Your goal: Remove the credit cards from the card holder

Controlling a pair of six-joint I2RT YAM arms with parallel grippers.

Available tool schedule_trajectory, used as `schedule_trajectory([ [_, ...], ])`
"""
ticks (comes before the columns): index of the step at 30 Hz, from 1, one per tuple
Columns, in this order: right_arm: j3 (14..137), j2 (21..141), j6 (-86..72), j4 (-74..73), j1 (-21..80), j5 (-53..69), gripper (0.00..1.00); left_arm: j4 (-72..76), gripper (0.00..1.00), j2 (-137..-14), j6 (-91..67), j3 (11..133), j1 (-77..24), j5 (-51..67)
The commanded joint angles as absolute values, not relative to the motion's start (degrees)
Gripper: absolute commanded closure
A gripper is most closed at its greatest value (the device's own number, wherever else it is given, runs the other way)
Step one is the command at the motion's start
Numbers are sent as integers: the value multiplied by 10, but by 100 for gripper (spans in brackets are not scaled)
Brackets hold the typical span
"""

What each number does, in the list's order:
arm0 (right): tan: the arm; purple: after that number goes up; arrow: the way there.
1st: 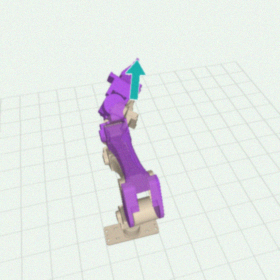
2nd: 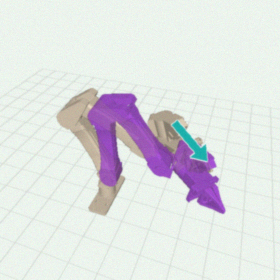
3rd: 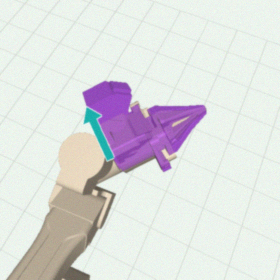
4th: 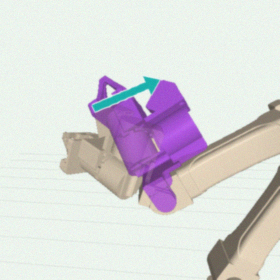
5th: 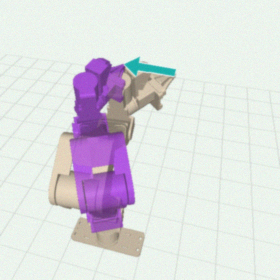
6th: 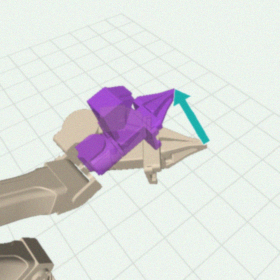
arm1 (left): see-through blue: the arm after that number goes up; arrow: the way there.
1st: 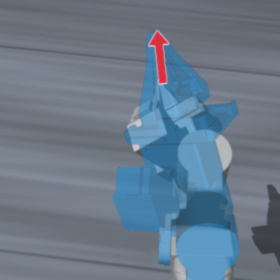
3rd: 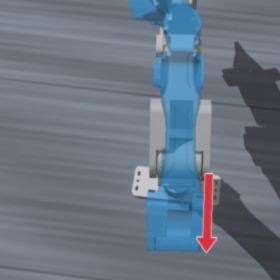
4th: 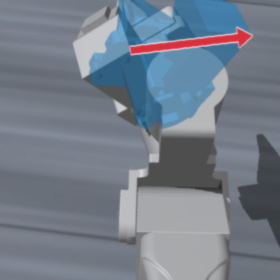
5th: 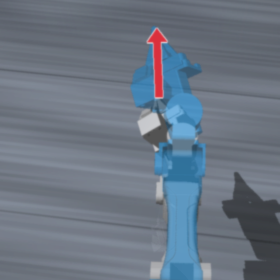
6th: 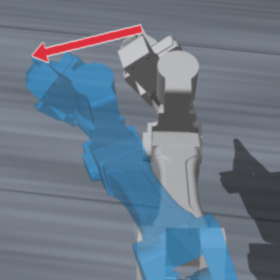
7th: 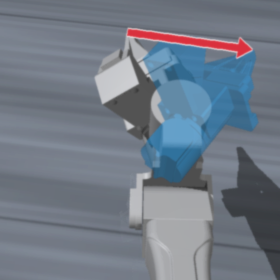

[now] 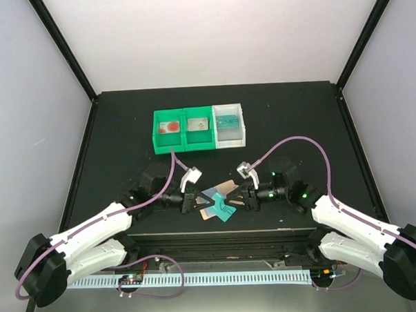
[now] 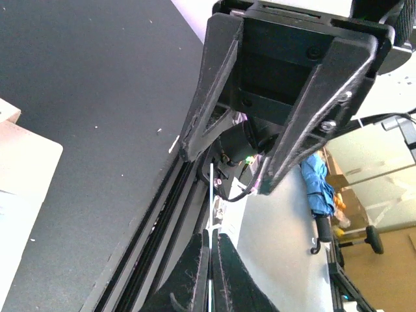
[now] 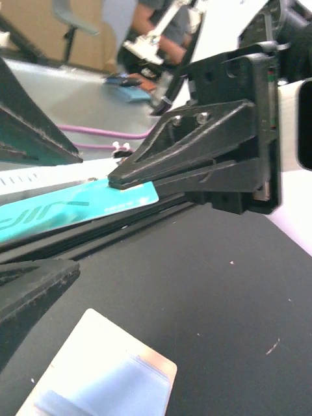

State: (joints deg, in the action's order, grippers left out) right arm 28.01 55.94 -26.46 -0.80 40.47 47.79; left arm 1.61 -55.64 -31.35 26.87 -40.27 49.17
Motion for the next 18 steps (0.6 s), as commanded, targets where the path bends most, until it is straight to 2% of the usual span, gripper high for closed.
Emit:
schedule_trajectory([
  [1,258,525,-331,50,405,420,52,60,99,-543,-351,270,-407,462],
  [4,247,513,-390,72,405,387,40,67,98,-519,-385,261,-407,406],
  [7,244,503,-451,91,405,378,39,113,98,-494,-427,242,-407,373],
  [12,199,476,-580,210,405,347,38,157,99,-459,-496,223,-407,301],
  [18,201,478,-615,219,405,323,36,225,98,-425,-567,187,-407,236],
])
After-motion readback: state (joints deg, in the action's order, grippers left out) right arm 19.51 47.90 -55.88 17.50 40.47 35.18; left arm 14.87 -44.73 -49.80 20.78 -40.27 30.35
